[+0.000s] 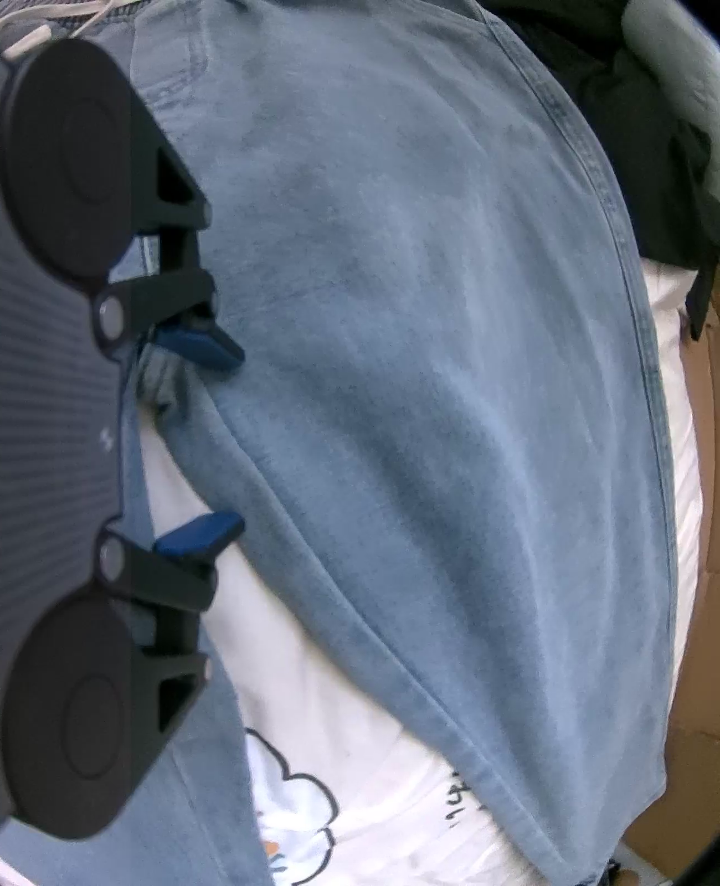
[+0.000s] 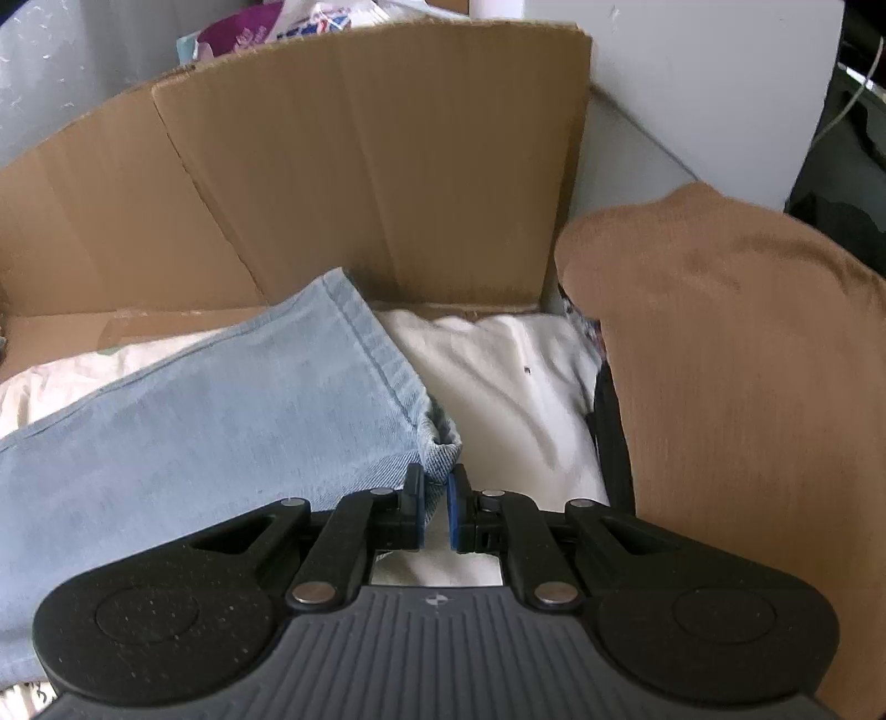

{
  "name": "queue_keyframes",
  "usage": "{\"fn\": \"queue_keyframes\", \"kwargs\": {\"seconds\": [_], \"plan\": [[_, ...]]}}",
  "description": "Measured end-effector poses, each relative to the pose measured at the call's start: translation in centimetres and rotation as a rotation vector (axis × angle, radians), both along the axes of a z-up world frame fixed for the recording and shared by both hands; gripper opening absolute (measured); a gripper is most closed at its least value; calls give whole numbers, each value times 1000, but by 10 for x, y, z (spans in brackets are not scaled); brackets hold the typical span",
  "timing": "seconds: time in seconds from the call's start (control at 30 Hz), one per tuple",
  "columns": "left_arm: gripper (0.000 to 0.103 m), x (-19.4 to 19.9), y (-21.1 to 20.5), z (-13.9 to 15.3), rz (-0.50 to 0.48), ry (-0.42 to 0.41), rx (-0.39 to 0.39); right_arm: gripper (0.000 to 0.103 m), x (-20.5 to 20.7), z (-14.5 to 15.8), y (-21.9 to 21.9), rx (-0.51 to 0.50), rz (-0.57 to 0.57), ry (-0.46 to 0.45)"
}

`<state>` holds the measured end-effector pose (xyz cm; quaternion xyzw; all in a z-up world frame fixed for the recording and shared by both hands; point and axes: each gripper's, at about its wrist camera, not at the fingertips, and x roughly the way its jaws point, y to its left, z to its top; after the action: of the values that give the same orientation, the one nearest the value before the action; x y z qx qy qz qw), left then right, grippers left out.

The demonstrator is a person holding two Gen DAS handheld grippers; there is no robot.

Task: Fold clothes

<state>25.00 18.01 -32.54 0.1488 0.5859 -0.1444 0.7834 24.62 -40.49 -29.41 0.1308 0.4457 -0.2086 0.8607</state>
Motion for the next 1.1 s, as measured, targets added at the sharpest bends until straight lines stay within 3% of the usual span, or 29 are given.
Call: {"fn": "queue_keyframes", "kwargs": {"seconds": [0.07,0.13,0.27,0.43,0.63,0.73,0.8,0.83,0.93,0.97,1.1], "plan": [[24,0,2,4,-14,-10,6,6,-2,-1,0,2,-1,-2],[10,-1,6,9,-34,-16,15,6,-3,1,0,2,-2,-9],[4,-2,17,22,-76,3,-7,6,-5,8,0,1,-14,-26],[3,-6,23,26,-89,27,-23,6,-5,-10,-1,-9,-22,13],[11,0,24,31,7,56,-36,11,-3,-41,2,4,-67,85],[21,6,30,49,102,28,-154,20,-7,-35,11,-34,-85,69],[30,9,30,59,137,5,-231,33,-15,-27,20,-80,-86,28],[32,10,27,61,143,-3,-246,34,-20,-24,26,-106,-84,-1],[32,14,15,62,153,-16,-280,37,-28,-23,55,-197,6,-52],[32,17,11,59,160,-14,-284,42,-28,-24,65,-219,49,-58],[32,27,-11,46,125,11,-266,44,-29,-36,107,-202,278,-69]]}}
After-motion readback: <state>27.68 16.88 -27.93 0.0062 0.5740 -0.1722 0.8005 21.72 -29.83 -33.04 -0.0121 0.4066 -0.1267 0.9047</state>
